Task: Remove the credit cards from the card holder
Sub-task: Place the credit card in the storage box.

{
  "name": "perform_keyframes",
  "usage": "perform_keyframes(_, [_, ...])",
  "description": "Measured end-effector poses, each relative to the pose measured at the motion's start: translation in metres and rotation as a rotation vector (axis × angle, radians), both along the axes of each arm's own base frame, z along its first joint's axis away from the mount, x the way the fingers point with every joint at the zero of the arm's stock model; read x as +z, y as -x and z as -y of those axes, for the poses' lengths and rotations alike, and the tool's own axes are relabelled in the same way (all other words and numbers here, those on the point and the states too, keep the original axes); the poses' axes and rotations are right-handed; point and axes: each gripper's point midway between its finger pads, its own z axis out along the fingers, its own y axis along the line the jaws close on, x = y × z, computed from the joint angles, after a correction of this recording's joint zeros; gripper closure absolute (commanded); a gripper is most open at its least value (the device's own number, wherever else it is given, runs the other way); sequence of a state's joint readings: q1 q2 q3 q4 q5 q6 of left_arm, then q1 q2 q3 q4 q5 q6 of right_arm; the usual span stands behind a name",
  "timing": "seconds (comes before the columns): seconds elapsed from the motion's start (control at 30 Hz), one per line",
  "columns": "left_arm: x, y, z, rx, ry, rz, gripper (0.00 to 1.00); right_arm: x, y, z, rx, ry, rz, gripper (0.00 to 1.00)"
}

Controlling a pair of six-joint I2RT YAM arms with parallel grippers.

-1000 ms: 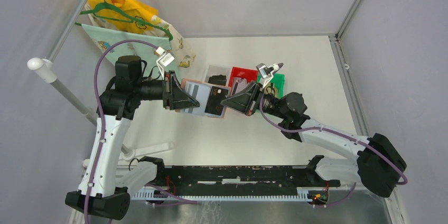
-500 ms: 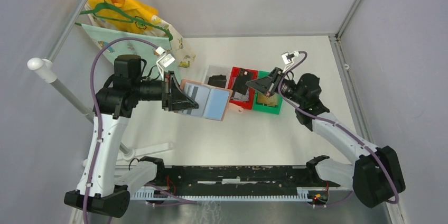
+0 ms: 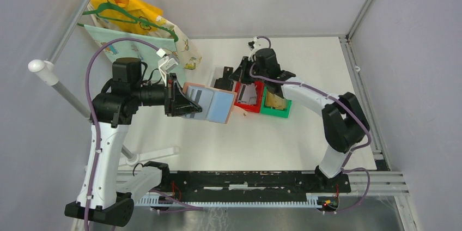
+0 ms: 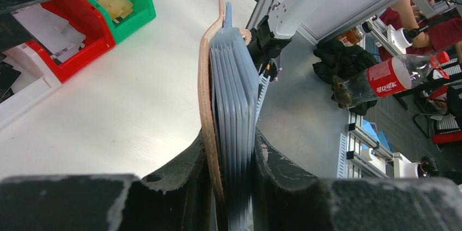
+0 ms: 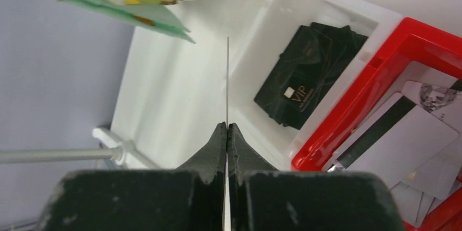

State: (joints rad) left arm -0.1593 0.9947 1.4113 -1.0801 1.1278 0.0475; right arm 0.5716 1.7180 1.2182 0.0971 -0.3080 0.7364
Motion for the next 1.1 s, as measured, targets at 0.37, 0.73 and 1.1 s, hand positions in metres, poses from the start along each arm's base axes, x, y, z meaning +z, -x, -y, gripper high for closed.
perform_keyframes(0.37, [0.0, 0.0, 0.0, -0.001, 0.001, 0.001, 0.9, -0.074, -0.036, -0.026, -0.156, 0.214, -0.12, 1.0])
perform_keyframes(0.73, [0.003, 0.002, 0.0, -0.007, 0.007, 0.008, 0.91, -0.102, -0.044, -0.051, -0.195, 0.26, -0.158, 1.0])
perform_keyframes(1.1, [0.007, 0.009, 0.001, -0.025, 0.023, 0.02, 0.91, -0.11, -0.047, -0.056, -0.219, 0.281, -0.162, 0.86])
